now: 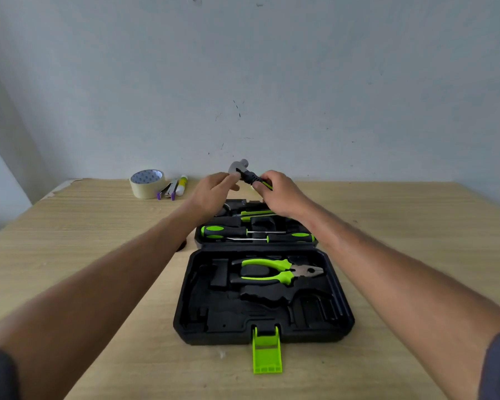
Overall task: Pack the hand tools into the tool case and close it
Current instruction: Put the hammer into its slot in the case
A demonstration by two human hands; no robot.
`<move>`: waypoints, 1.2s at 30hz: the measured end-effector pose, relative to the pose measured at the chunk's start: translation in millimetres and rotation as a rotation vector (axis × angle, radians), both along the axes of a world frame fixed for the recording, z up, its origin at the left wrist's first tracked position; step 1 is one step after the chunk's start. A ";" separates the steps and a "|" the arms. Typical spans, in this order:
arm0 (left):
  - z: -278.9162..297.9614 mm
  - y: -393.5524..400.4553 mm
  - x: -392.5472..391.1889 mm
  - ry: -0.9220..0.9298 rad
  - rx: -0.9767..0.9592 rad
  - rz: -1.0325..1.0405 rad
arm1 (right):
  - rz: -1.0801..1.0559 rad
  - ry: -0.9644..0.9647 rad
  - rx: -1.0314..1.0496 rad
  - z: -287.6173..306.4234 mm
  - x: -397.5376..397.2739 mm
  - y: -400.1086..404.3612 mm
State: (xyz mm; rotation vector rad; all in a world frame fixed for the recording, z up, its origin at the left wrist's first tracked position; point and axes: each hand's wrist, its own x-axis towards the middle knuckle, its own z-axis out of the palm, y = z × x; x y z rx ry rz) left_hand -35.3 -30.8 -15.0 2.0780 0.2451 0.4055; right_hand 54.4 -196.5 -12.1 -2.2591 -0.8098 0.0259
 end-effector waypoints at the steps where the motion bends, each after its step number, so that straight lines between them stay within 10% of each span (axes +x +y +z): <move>1: 3.7 -5.1 -2.1 -0.001 -0.070 -0.013 | 0.010 0.014 0.028 0.7 -4.9 -1.8; 8: 22.2 -4.9 -31.8 0.085 -0.331 -0.042 | 0.100 0.021 0.073 6.4 -39.9 -25.6; 21: 31.5 6.6 -113.1 0.620 0.032 -0.246 | 0.294 0.112 -0.300 10.0 -122.4 -49.6; 36: 19.7 -9.4 -132.6 0.560 0.441 -0.227 | 0.312 0.060 -0.292 -8.9 -160.4 -56.2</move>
